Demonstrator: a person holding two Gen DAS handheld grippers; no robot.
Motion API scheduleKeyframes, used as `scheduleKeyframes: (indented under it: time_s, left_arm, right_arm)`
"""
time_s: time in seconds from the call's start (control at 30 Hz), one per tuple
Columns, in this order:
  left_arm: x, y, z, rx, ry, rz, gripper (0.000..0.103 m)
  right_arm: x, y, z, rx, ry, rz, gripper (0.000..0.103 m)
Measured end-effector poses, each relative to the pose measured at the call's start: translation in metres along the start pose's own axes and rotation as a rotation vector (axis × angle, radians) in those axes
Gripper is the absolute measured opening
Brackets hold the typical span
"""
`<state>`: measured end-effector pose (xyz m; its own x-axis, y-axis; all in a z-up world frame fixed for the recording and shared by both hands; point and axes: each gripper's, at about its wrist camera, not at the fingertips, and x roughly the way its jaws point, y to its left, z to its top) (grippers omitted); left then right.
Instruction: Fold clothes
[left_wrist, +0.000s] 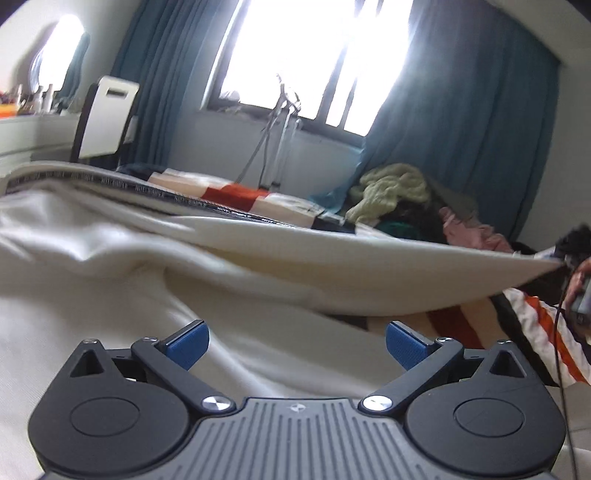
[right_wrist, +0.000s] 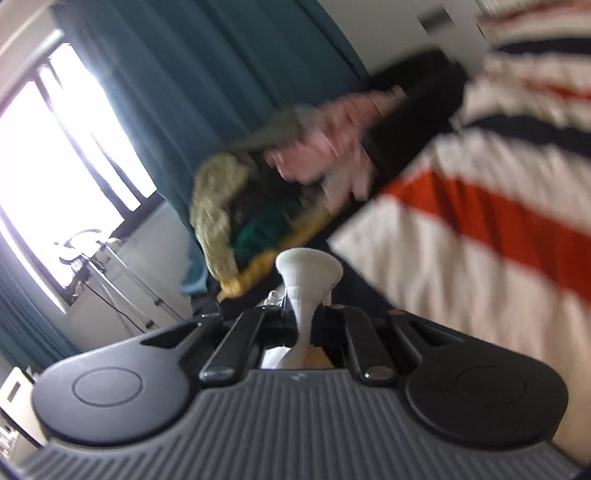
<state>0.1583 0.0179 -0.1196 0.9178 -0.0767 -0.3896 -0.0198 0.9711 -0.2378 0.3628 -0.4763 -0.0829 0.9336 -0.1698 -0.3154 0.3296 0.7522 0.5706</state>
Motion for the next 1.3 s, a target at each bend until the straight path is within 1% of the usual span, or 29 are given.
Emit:
scheduleKeyframes:
  time_s: [0.07,0.2,0.27,0.4,0.5,0.57,0.6,0.63,0.7,0.77,0.8,0.83,0.9,0.93,1.03,1.1,1.17,1.3]
  left_arm:
    - [-0.003,0.0,0.0,0.002,0.003,0.0,0.103]
    - [-0.013,0.001,0.002,0.005,-0.006,0.003,0.103]
    - [-0.018,-0.001,0.002,0.014,-0.013,0.001,0.103]
    - [-0.026,-0.007,0.0,0.052,-0.026,-0.003,0.103]
    - [-0.035,-0.019,-0.003,0.155,-0.082,-0.009,0.103]
    - [-0.04,-0.027,-0.005,0.197,-0.091,-0.022,0.103]
    - [-0.043,-0.03,-0.007,0.207,-0.091,-0.032,0.103]
    - [-0.044,-0.033,-0.008,0.216,-0.086,-0.036,0.103]
    - [-0.047,-0.037,-0.012,0.234,-0.074,-0.04,0.103]
    - [-0.05,-0.04,-0.013,0.249,-0.075,-0.029,0.103]
    - [-0.052,-0.041,-0.013,0.252,-0.074,-0.025,0.103]
    - [-0.054,-0.041,-0.012,0.254,-0.074,-0.022,0.103]
    - [-0.059,-0.041,-0.011,0.262,-0.074,-0.016,0.103]
    - [-0.062,-0.041,-0.01,0.266,-0.074,-0.014,0.103]
    - [-0.073,-0.042,-0.009,0.276,-0.075,-0.021,0.103]
    - [-0.084,-0.042,-0.007,0.284,-0.083,-0.031,0.103]
    - [-0.096,-0.043,-0.006,0.297,-0.093,-0.041,0.103]
    - [-0.115,-0.039,-0.003,0.298,-0.079,-0.066,0.103]
  right_arm:
    - [-0.014,-0.001,0.014,-0.021,-0.048,-0.008,0.008]
    - [-0.037,-0.039,0.014,-0.036,-0.068,-0.117,0.008]
    - [-0.045,-0.069,0.004,-0.027,-0.041,-0.173,0.008]
    - [-0.06,-0.092,-0.015,-0.01,0.001,-0.206,0.008]
    - [-0.071,-0.107,-0.028,0.001,0.029,-0.227,0.008]
    - [-0.079,-0.117,-0.037,0.008,0.049,-0.241,0.008]
    - [-0.082,-0.121,-0.041,0.011,0.058,-0.248,0.01]
    - [-0.086,-0.126,-0.046,0.014,0.068,-0.255,0.013]
    - [-0.093,-0.136,-0.054,0.021,0.087,-0.269,0.016]
    - [-0.101,-0.146,-0.063,0.028,0.106,-0.283,0.026]
    - [-0.108,-0.143,-0.065,0.008,0.111,-0.277,0.042]
    - [-0.116,-0.136,-0.066,-0.023,0.113,-0.265,0.065]
    - [-0.134,-0.122,-0.067,-0.085,0.117,-0.242,0.085]
    - [-0.142,-0.116,-0.067,-0.115,0.119,-0.23,0.083]
    - [-0.178,-0.081,-0.077,-0.291,0.145,-0.165,0.083]
    - [-0.204,-0.058,-0.083,-0.391,0.159,-0.103,0.083]
    - [-0.235,-0.039,-0.089,-0.432,0.163,-0.026,0.083]
    - [-0.292,-0.009,-0.099,-0.471,0.172,0.08,0.083]
